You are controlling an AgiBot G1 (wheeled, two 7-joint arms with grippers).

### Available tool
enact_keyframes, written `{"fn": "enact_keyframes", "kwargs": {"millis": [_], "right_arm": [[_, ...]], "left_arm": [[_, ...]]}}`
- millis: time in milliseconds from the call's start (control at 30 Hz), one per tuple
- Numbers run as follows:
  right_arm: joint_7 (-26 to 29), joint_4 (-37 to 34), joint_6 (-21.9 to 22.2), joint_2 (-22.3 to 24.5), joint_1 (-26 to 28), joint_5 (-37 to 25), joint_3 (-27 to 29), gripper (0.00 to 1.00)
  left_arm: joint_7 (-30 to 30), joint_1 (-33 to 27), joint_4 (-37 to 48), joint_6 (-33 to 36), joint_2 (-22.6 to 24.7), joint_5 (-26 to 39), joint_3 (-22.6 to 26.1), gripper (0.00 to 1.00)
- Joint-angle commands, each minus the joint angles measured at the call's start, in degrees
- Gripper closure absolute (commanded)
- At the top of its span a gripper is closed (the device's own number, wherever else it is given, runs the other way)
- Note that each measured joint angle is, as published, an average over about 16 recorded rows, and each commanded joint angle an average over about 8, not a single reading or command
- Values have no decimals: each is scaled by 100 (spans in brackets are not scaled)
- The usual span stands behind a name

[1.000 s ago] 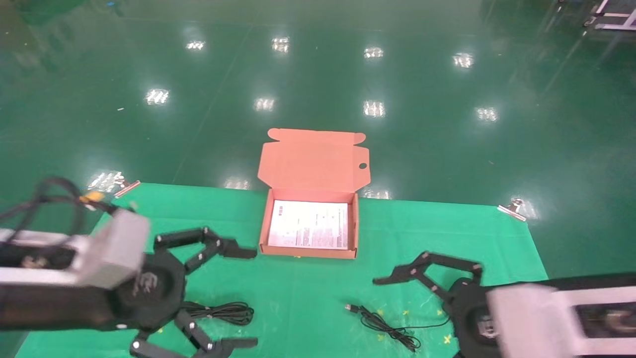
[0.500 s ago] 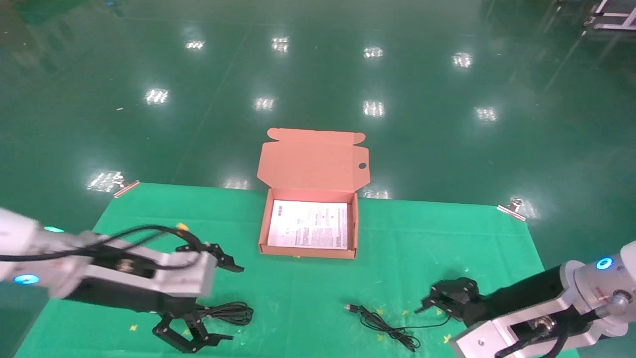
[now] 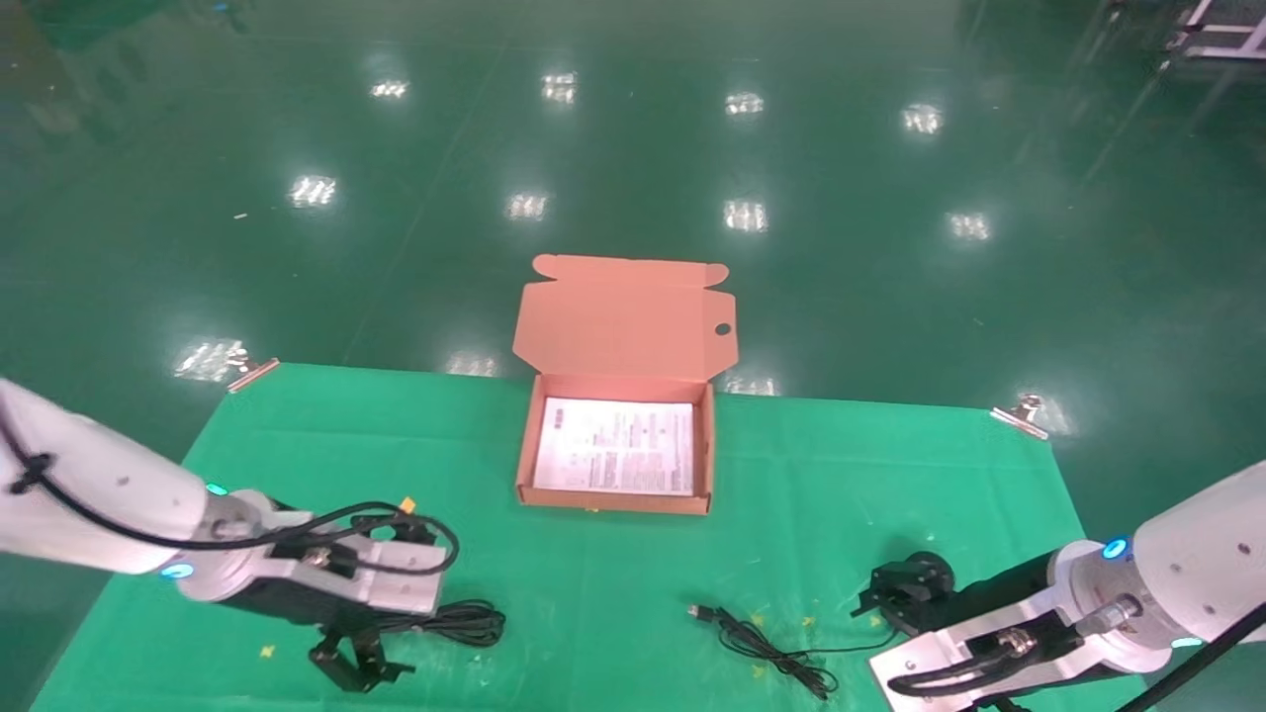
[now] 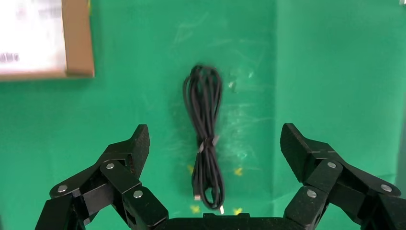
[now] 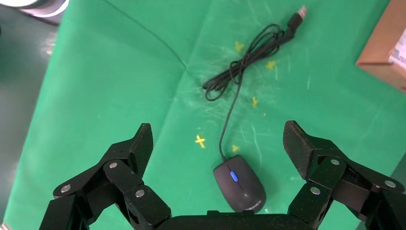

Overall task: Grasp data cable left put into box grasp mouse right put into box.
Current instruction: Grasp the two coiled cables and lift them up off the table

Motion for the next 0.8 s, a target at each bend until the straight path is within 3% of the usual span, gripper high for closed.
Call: {"fn": "enact_keyframes", "kwargs": {"millis": [33, 367, 800], "right_arm": [[132, -6, 164, -42, -97, -131, -27, 0], [666, -331, 894, -272, -563, -430, -44, 0], [1046, -1332, 1549, -874, -835, -661, -62, 0]], "left_arm": [[-58, 32, 233, -118, 77, 93, 20, 0], [254, -68, 2064, -661, 528, 111, -30, 0], [1054, -323, 3944, -1191, 1036, -18, -127, 0]]}}
